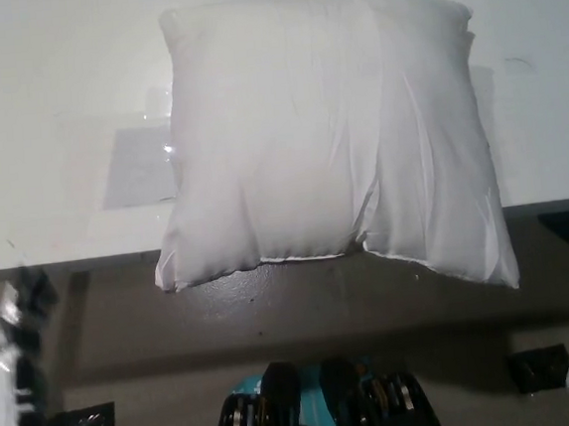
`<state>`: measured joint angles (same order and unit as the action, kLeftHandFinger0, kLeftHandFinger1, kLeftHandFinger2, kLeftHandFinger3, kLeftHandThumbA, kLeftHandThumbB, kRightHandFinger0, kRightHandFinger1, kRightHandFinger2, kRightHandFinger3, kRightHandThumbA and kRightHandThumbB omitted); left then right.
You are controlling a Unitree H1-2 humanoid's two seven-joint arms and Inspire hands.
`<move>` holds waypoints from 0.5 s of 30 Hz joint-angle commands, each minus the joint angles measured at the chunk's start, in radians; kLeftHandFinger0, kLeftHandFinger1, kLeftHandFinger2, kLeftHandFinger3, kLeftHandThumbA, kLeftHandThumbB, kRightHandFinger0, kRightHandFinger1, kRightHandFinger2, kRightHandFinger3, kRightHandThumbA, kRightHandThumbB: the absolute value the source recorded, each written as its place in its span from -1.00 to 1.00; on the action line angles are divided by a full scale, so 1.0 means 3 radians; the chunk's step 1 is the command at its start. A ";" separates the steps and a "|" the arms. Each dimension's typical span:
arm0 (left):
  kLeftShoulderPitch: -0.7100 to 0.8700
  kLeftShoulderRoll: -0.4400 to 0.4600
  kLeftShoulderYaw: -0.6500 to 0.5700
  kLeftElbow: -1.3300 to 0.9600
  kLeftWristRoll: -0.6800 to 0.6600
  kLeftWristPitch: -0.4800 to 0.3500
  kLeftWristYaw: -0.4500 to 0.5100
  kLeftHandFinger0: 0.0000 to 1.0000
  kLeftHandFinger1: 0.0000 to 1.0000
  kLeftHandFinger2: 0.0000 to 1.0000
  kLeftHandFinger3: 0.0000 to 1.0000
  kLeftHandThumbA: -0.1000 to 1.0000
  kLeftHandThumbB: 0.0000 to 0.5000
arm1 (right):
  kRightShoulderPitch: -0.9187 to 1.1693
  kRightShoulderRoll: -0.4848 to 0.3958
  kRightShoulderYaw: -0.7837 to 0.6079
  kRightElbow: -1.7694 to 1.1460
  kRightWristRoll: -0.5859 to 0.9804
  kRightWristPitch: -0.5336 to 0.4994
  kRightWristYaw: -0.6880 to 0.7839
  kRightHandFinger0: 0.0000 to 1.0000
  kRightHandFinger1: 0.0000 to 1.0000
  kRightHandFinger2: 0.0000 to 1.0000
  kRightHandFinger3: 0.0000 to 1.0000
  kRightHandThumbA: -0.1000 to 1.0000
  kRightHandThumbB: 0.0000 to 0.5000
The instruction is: The robot uses both hands to lift the pillow and then drops it on the table
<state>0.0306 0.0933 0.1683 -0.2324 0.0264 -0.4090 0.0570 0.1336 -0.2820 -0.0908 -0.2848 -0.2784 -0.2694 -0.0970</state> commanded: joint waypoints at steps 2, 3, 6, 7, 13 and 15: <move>-0.0488 0.0183 0.0179 -0.0387 -0.0070 0.0068 0.0091 1.00 1.00 1.00 1.00 1.00 -0.10 | -0.0757 -0.0288 -0.0281 -0.0184 0.0425 0.0309 0.0107 1.00 1.00 1.00 1.00 1.00 -0.08; -0.0575 0.0215 0.0206 -0.0425 -0.0061 0.0111 0.0094 1.00 1.00 1.00 1.00 1.00 -0.13 | -0.0877 -0.0317 -0.0311 -0.0163 0.0450 0.0375 0.0122 1.00 1.00 1.00 1.00 1.00 -0.21; -0.1038 0.0356 0.0290 -0.0423 -0.0051 0.0193 0.0106 1.00 1.00 1.00 1.00 1.00 -0.19 | -0.1368 -0.0409 -0.0391 0.0131 0.0689 0.0508 0.0176 1.00 1.00 1.00 1.00 1.00 -0.23; -0.1216 0.0363 0.0313 -0.0402 -0.0097 0.0274 0.0125 1.00 1.00 1.00 1.00 1.00 -0.18 | -0.1528 -0.0416 -0.0405 0.0241 0.0727 0.0573 0.0192 1.00 1.00 1.00 1.00 1.00 -0.11; -0.2075 0.0369 0.0291 0.0333 0.0419 0.0315 0.0302 1.00 1.00 1.00 1.00 1.00 -0.31 | -0.2396 -0.0454 -0.0322 0.0653 0.0591 0.0914 0.0274 1.00 1.00 1.00 1.00 1.00 0.34; -0.2281 0.0350 0.0264 0.0769 0.0481 0.0156 0.0375 1.00 1.00 1.00 1.00 1.00 -0.30 | -0.2550 -0.0344 -0.0272 0.0759 0.0596 0.1018 0.0273 1.00 1.00 1.00 1.00 1.00 0.32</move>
<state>-0.5392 0.1810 0.2561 -0.1672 0.0653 -0.3217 0.0951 -0.5154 -0.3842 -0.1804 -0.0888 -0.1392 -0.0835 -0.0419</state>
